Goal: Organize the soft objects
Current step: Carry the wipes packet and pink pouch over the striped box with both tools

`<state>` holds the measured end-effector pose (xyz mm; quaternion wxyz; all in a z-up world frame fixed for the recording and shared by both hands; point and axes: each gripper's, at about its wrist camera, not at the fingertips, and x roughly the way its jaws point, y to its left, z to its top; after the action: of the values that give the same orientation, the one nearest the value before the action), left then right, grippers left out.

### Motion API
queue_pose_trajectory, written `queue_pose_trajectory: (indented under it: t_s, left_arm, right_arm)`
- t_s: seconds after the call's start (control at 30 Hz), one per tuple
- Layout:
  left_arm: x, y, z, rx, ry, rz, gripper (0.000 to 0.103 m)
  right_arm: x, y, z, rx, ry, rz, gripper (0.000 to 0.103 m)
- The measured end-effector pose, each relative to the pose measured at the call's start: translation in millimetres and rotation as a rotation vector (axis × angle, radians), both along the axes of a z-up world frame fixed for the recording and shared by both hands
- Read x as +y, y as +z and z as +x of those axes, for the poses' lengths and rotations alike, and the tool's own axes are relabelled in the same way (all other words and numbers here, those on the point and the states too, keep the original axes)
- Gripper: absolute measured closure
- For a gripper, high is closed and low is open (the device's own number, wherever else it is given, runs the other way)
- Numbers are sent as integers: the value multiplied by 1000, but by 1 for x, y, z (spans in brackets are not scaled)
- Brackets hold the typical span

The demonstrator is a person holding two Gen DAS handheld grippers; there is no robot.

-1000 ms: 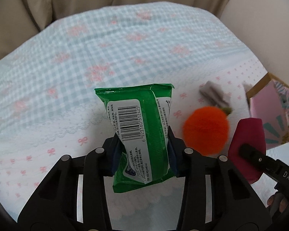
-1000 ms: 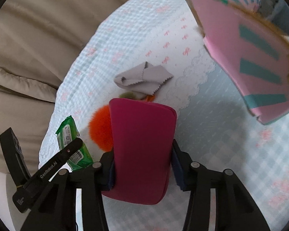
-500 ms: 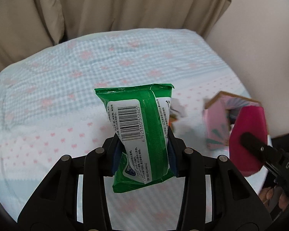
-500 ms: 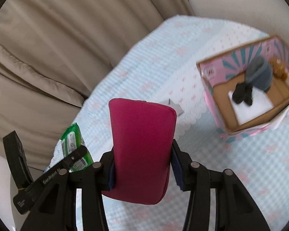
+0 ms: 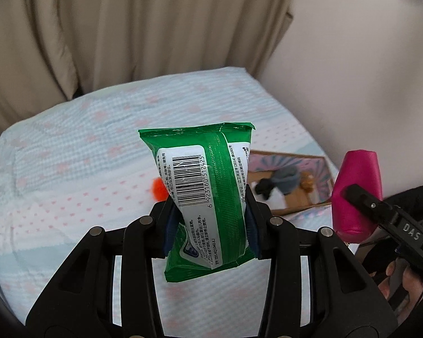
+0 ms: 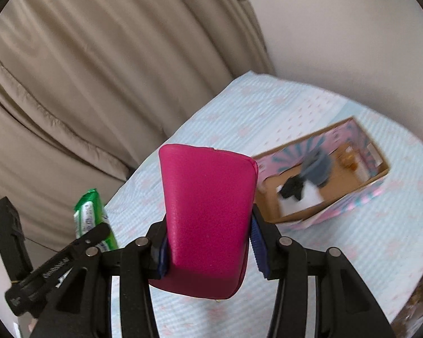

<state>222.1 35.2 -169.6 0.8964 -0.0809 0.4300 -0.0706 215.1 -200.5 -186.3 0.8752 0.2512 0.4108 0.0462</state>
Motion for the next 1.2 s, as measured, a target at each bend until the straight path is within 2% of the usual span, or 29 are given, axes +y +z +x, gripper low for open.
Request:
queue_pose_trajectory:
  t_s: [0.23,0.47,0.63,0.77,1.1,1.2]
  left_arm:
    - [-76,21,8,-12,34,13,66]
    - [-142,1,52,16,79,11,66]
    - [-185,-30,94,67,89,15,66]
    - [-213,-69,128,144,95,13,66]
    - [-244,-169,183,339,93,30,66]
    - [-246,-186,193,380,88,43,66]
  right_arm:
    - [-81,12,14,-4,46,-61,59]
    - [-147,-1,50,16,139,-134,59]
    - [-180,-23,85,46,198,-170,59]
    - [-194,-52,116,95,255,-200,59]
    - [-201,-135,148,221,351,-208,59]
    - [-200,-156,149,246,365,-217,59]
